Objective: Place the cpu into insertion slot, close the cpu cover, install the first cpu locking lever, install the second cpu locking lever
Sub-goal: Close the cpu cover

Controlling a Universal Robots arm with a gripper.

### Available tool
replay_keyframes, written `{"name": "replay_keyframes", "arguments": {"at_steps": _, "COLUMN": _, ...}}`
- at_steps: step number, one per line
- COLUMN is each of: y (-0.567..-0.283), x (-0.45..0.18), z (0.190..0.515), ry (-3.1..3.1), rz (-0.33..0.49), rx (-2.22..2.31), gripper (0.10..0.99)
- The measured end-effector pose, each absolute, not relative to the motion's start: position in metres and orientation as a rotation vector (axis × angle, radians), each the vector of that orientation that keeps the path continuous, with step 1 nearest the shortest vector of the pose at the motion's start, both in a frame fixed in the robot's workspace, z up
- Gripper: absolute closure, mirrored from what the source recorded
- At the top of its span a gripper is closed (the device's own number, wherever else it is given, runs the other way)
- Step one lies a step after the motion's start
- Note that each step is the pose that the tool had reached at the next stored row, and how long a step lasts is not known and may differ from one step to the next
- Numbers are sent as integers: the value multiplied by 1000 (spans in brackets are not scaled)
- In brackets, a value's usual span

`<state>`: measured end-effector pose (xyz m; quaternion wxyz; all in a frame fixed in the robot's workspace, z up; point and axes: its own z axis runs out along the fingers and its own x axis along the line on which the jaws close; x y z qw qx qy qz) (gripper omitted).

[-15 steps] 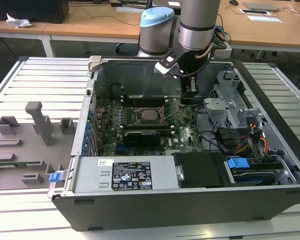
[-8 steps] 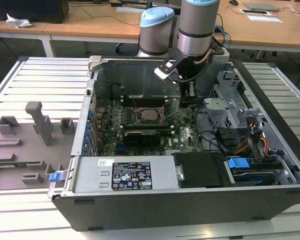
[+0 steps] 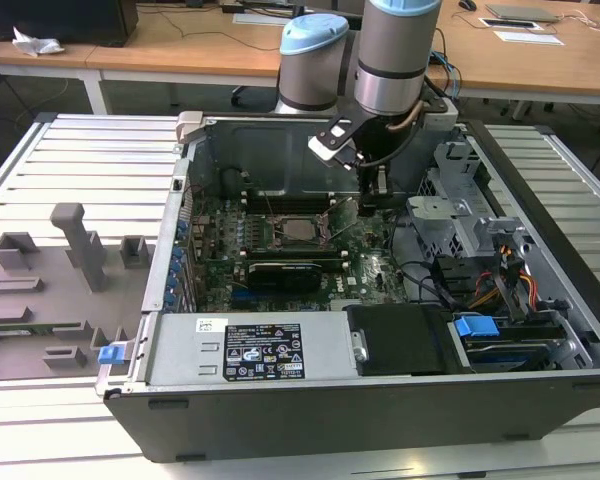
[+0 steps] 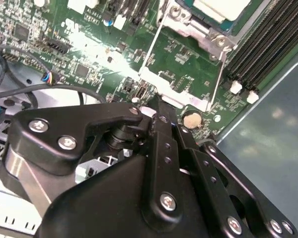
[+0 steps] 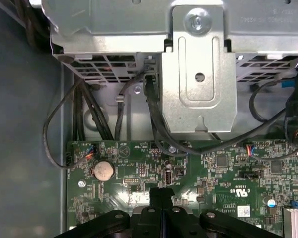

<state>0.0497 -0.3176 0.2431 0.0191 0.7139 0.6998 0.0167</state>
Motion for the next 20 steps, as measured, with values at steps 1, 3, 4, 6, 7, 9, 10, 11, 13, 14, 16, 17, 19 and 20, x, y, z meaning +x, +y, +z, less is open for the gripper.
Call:
{"name": "replay_keyframes", "arguments": {"at_steps": 1, "y": -318, "x": 50, "z": 243, "ry": 2179, "rz": 45, "rx": 2223, "gripper": 980}}
{"name": "replay_keyframes", "arguments": {"at_steps": 3, "y": -318, "x": 50, "z": 243, "ry": 2195, "rz": 27, "rx": 2240, "gripper": 980}}
{"name": "replay_keyframes", "arguments": {"at_steps": 4, "y": -318, "x": 50, "z": 243, "ry": 2203, "rz": 18, "rx": 2249, "gripper": 980}}
{"name": "replay_keyframes", "arguments": {"at_steps": 6, "y": -318, "x": 51, "z": 242, "ry": 2216, "rz": 3, "rx": 2261, "gripper": 980}}
{"name": "replay_keyframes", "arguments": {"at_steps": 7, "y": -318, "x": 51, "z": 242, "ry": 2217, "rz": 1, "rx": 2263, "gripper": 980}}
{"name": "replay_keyframes", "arguments": {"at_steps": 9, "y": -318, "x": 51, "z": 242, "ry": 2217, "rz": 1, "rx": 2263, "gripper": 980}}
{"name": "replay_keyframes", "arguments": {"at_steps": 10, "y": -318, "x": 51, "z": 242, "ry": 2217, "rz": 1, "rx": 2263, "gripper": 980}}
{"name": "replay_keyframes", "arguments": {"at_steps": 11, "y": -317, "x": 50, "z": 242, "ry": 2217, "rz": 1, "rx": 2263, "gripper": 980}}
{"name": "replay_keyframes", "arguments": {"at_steps": 13, "y": -317, "x": 47, "z": 242, "ry": 2217, "rz": 1, "rx": 2263, "gripper": 980}}
{"name": "replay_keyframes", "arguments": {"at_steps": 14, "y": -317, "x": 46, "z": 242, "ry": 2217, "rz": 1, "rx": 2263, "gripper": 980}}
{"name": "replay_keyframes", "arguments": {"at_steps": 16, "y": -316, "x": 43, "z": 242, "ry": 2217, "rz": 2, "rx": 2263, "gripper": 980}}
{"name": "replay_keyframes", "arguments": {"at_steps": 17, "y": -316, "x": 41, "z": 242, "ry": 2217, "rz": 2, "rx": 2263, "gripper": 980}}
{"name": "replay_keyframes", "arguments": {"at_steps": 19, "y": -316, "x": 37, "z": 242, "ry": 2217, "rz": 2, "rx": 2263, "gripper": 980}}
{"name": "replay_keyframes", "arguments": {"at_steps": 20, "y": -315, "x": 34, "z": 242, "ry": 2217, "rz": 2, "rx": 2263, "gripper": 980}}
